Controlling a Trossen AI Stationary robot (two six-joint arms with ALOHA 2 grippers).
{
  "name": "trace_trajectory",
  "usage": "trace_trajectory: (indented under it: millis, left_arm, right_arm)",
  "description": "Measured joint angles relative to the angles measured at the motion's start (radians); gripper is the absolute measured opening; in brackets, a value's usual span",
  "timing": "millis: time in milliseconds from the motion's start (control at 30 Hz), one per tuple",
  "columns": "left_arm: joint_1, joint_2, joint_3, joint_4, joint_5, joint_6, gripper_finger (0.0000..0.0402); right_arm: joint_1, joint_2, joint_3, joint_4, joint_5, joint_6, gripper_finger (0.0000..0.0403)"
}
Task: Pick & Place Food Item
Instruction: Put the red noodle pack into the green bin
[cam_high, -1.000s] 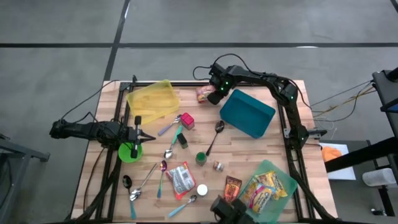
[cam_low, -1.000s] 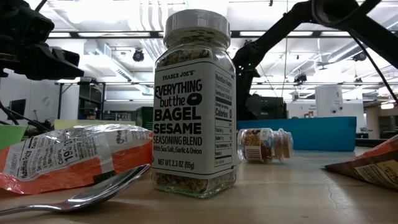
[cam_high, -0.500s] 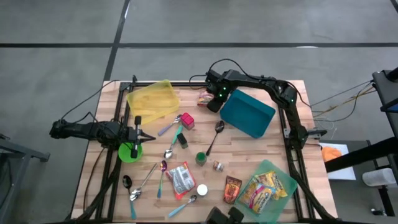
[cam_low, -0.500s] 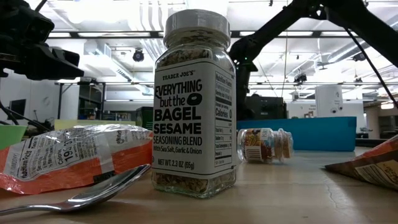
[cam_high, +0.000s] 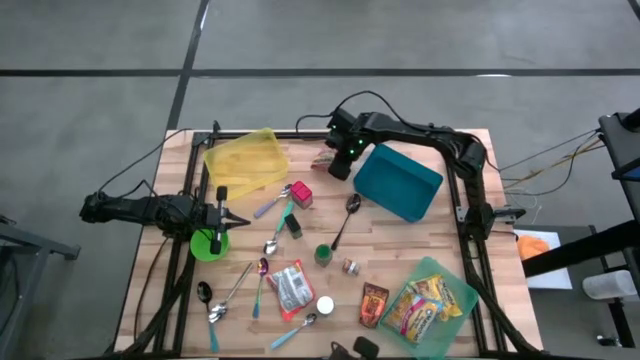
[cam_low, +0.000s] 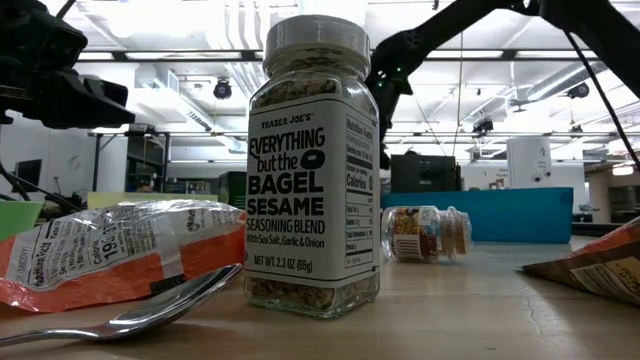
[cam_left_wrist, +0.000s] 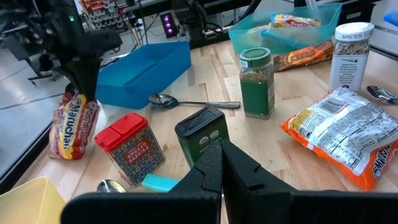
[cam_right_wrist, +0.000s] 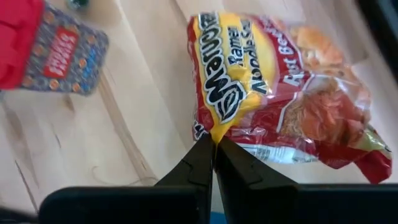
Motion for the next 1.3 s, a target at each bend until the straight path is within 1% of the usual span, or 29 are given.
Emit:
trace_trajectory:
  millis: [133, 233, 367, 467, 600, 733, 900, 1133, 1300]
  left_arm:
    - [0.0, 0.0, 0.0, 0.0, 0.0, 0.0, 0.0]
    - [0.0, 0.0, 0.0, 0.0, 0.0, 0.0, 0.0]
    - [0.0, 0.0, 0.0, 0.0, 0.0, 0.0, 0.0]
    - [0.0, 0.0, 0.0, 0.0, 0.0, 0.0, 0.0]
    - [0.0, 0.0, 0.0, 0.0, 0.0, 0.0, 0.0]
    - [0.0, 0.0, 0.0, 0.0, 0.0, 0.0, 0.0]
    - [0.0, 0.0, 0.0, 0.0, 0.0, 0.0, 0.0]
    - [0.0, 0.0, 0.0, 0.0, 0.0, 0.0, 0.0]
    - [0.0, 0.0, 0.0, 0.0, 0.0, 0.0, 0.0]
  right_arm:
    - [0.004, -0.023, -0.022, 0.062, -0.001, 0.005, 0.0013]
    - [0.006, -0.049, -0.066, 0.141, -0.003, 0.017, 0.0013]
    - [0.006, -0.098, -0.154, 0.252, -0.003, 0.03, 0.0013]
    - [0.006, -0.15, -0.25, 0.361, -0.003, 0.055, 0.0013]
    - [0.006, -0.228, -0.398, 0.548, -0.004, 0.063, 0.0013]
    - [0.006, -0.302, -0.54, 0.756, -0.006, 0.113, 0.0013]
    - [0.006, -0.369, -0.695, 0.999, -0.005, 0.144, 0.0013]
    - [0.006, -0.397, -0.851, 1.306, -0.003, 0.163, 0.0013]
    - [0.01, -0.39, -0.924, 1.518, 0.0, 0.163, 0.0013]
